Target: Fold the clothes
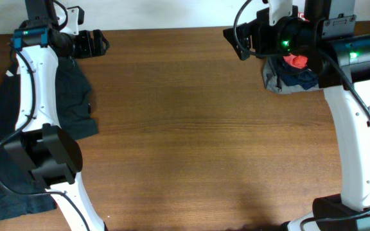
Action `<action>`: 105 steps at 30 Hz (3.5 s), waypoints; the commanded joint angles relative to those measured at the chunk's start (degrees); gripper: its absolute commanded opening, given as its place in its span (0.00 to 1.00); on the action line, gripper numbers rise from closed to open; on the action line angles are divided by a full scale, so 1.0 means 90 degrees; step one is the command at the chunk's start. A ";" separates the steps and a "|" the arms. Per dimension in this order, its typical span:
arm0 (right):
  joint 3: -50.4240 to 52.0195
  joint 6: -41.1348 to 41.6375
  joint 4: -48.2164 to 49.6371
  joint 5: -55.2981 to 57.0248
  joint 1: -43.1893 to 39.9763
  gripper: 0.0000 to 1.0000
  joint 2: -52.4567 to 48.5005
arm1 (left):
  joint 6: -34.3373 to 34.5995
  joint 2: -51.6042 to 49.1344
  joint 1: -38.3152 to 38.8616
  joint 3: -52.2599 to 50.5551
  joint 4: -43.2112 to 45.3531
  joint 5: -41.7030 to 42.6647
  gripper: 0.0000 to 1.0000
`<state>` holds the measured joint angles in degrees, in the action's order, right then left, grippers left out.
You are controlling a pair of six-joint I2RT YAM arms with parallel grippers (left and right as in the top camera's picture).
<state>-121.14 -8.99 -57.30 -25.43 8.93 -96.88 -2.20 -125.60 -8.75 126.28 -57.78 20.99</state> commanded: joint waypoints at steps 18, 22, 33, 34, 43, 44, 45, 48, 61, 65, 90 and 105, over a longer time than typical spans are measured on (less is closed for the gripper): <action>0.4607 -0.0328 0.3330 0.1926 -0.0729 0.99 0.3517 | -0.0124 -0.0058 0.0007 0.0051 0.0010 0.0000 0.99; 0.6887 -0.0325 0.4362 0.1719 -0.1273 0.99 0.4983 | -0.0124 -0.0058 0.0007 0.0051 0.0010 -0.0002 0.99; 1.1390 -0.0138 0.5379 0.1681 -0.1710 0.99 0.8641 | -0.0124 -0.0058 0.0007 0.0051 0.0010 0.0000 0.99; 1.1657 -0.0032 0.5421 0.1681 -0.1710 0.99 0.8884 | -0.0124 -0.0058 0.0007 0.0051 0.0010 0.0000 0.99; 1.2993 0.0226 0.5425 0.1683 -0.1707 0.99 1.0161 | -0.0126 -0.0058 0.0007 0.0051 0.0010 0.0000 0.99; 1.3066 0.0226 0.5423 0.1681 -0.1710 0.99 1.0253 | -0.0124 -0.0058 0.0007 0.0051 0.0010 0.0000 0.99; 1.3146 0.0226 0.5418 0.1681 -0.1710 0.99 1.0372 | -0.0124 -0.0058 0.0007 0.0051 0.0010 0.0000 0.99; 1.3211 0.0223 0.5486 0.1702 -0.1705 0.99 1.0698 | -0.0124 -0.0058 0.0007 0.0051 0.0010 0.0000 0.99; 1.3211 0.0223 0.5491 0.1732 -0.1705 0.99 1.0737 | -0.0124 -0.0058 0.0007 0.0051 0.0010 0.0000 0.99; 1.3211 0.0223 0.5491 0.1732 -0.1705 0.99 1.0737 | -0.0126 -0.0058 0.0007 0.0051 0.0010 0.0000 0.99; 1.3211 0.0223 0.5491 0.1732 -0.1705 0.99 1.0737 | -0.0126 0.0631 0.0245 0.0051 -0.0233 -0.0685 0.99; 1.3211 0.0223 0.5491 0.1732 -0.1705 0.99 1.0737 | -0.1282 0.3553 0.1472 -0.1010 0.0209 -0.1552 0.99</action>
<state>-2.81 -7.44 -8.08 -9.93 -5.98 -0.80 -15.38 -98.15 4.38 123.66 -58.61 7.86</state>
